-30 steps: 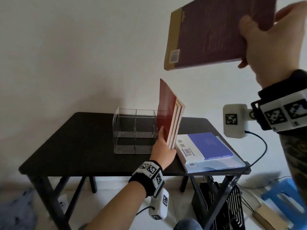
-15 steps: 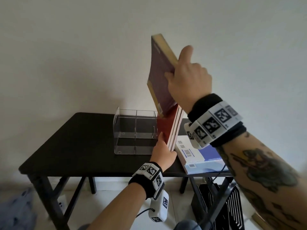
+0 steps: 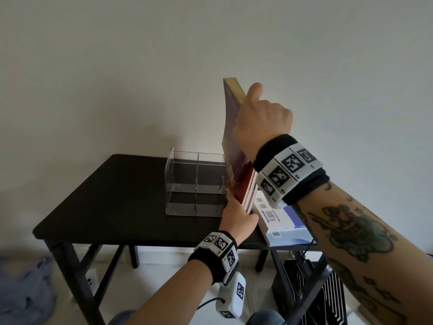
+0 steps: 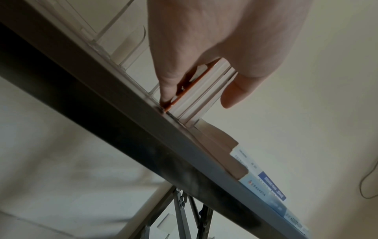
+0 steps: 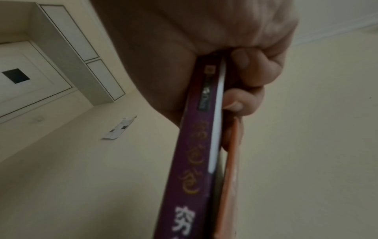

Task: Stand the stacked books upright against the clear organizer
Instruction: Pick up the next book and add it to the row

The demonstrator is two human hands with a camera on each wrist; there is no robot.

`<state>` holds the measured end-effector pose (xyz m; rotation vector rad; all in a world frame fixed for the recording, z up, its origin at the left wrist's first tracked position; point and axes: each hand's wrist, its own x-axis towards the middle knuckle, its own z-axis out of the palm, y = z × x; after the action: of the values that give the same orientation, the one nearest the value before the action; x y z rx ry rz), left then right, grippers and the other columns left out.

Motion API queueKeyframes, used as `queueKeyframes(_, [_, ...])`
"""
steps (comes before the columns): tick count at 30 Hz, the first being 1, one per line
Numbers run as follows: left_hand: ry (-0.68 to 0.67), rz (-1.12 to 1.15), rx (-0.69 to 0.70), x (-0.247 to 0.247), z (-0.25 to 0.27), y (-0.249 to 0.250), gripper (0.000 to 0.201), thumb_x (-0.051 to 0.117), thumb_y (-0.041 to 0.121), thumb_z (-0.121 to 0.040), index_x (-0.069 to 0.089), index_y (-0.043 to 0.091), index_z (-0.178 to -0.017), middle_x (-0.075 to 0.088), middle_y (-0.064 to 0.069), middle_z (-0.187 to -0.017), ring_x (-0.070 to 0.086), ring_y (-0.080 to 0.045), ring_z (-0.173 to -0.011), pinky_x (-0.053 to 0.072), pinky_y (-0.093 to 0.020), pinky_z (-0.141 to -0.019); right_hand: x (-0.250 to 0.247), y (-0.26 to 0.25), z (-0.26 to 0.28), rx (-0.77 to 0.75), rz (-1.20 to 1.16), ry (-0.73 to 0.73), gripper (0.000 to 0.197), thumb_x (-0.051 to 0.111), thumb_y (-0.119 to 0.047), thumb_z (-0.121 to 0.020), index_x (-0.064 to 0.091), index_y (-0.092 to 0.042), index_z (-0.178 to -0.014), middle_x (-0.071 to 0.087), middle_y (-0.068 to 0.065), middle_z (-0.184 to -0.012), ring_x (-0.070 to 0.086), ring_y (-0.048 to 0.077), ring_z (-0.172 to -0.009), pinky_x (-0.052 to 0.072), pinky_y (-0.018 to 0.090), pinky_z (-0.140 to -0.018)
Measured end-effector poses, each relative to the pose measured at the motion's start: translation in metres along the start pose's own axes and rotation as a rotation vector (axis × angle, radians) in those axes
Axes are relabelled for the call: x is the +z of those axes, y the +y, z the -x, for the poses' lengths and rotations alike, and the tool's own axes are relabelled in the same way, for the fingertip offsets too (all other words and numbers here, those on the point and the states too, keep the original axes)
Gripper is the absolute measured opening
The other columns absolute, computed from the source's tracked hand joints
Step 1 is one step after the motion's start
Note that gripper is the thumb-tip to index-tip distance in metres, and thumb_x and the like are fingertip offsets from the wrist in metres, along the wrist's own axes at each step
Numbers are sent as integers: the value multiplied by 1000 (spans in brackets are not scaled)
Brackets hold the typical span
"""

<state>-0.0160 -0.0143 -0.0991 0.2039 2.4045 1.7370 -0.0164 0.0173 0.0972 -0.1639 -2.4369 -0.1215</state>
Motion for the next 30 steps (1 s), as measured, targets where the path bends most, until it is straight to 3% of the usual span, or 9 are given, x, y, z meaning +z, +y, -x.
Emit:
queueKeyframes(8, [15,36,1,5,1,-1,98,60,12,-83,-3,28,-155,55,-10,-135,60,-28,-116,51,-40,-99,9,-8,2,-40,72,-54,31,51,-17,-87,39,-6,-114,39,-3,-57,33,14,-42,20,24,-43])
queueKeyframes(12, [62,84,4,7,2,-1,84,61,11,-81,17,27,-151,55,-3,-135,58,-25,-119,49,-39,-101,10,-8,-6,-45,83,-57,30,50,-16,-88,41,-6,-114,41,-2,-60,42,17,-47,21,25,-44])
queueKeyframes(15, [98,160,-50,8,4,-1,60,60,11,-82,39,24,-138,62,-2,-124,61,-20,-105,49,-28,-87,10,-9,-6,-64,90,-52,27,50,-15,-89,41,-6,-112,42,-2,-64,43,17,-49,22,25,-43])
queueKeyframes(18, [116,218,-86,10,7,-2,53,61,7,-82,48,19,-132,62,1,-116,56,-15,-95,41,-22,-80,13,-9,-3,-85,108,-81,25,49,-14,-88,42,-7,-110,47,-1,-70,47,19,-55,21,25,-44])
queueKeyframes(23, [117,254,-124,10,9,-4,53,61,6,-82,49,18,-132,63,-2,-118,58,-17,-98,41,-22,-81,21,-12,1,-81,149,-126,26,54,-16,-87,46,-7,-109,47,0,-79,50,19,-59,31,26,-49])
queueKeyframes(27, [110,250,-190,11,6,-4,47,61,13,-80,53,13,-126,64,-7,-117,62,-24,-105,49,-30,-86,24,-19,-3,-159,235,-206,24,55,-13,-86,50,-5,-109,40,5,-90,39,15,-51,25,26,-43])
queueKeyframes(30, [89,298,-243,6,5,-3,38,61,19,-77,60,9,-114,66,-8,-108,61,-22,-94,45,-28,-73,36,-23,-7,-183,273,-267,28,53,-13,-88,53,-5,-114,35,7,-93,37,16,-53,26,27,-43])
